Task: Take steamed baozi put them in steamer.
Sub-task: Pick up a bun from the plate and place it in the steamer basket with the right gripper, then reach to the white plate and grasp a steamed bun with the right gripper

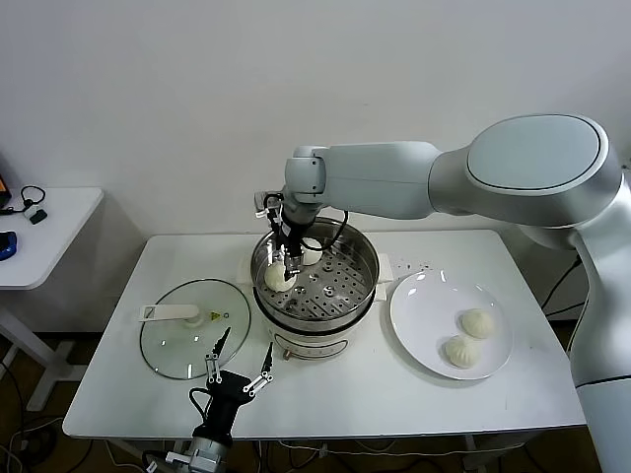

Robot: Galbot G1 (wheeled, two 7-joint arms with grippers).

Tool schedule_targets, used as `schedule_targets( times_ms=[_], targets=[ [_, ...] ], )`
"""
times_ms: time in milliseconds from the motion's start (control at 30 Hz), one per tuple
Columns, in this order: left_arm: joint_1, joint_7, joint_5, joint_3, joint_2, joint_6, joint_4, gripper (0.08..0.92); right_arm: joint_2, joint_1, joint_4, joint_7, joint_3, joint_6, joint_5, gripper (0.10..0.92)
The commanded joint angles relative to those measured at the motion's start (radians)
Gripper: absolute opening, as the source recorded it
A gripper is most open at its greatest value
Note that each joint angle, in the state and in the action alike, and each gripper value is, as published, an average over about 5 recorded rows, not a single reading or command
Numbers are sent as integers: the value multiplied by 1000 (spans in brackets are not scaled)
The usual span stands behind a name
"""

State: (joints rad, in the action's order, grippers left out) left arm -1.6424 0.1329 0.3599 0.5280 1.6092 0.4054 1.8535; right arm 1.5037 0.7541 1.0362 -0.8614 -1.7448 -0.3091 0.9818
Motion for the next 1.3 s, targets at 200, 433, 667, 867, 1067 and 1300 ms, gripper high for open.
schedule_targets(
  times_ms=[200, 433, 667, 867, 1067, 1300],
  targets=[
    [-8, 0, 11, -5, 34, -2, 10, 823, -186, 143, 159, -52, -57, 15, -7, 823],
    [-11, -1, 24, -12, 38, -1, 6, 823, -329, 229, 238, -99, -112, 41, -46, 823],
    [-11, -1, 32, -18, 40, -1, 3, 823, -468, 287, 306, -130, -170, 66, -100, 823],
    [-9, -1, 33, -17, 41, 0, 0, 823, -564, 287, 348, -140, -201, 82, -143, 823],
    [-10, -1, 35, -16, 43, 1, -4, 823, -633, 268, 386, -146, -237, 99, -209, 823],
    [-11, -2, 37, -14, 45, 5, -6, 823, -681, 216, 399, -147, -244, 115, -286, 823]
  ],
)
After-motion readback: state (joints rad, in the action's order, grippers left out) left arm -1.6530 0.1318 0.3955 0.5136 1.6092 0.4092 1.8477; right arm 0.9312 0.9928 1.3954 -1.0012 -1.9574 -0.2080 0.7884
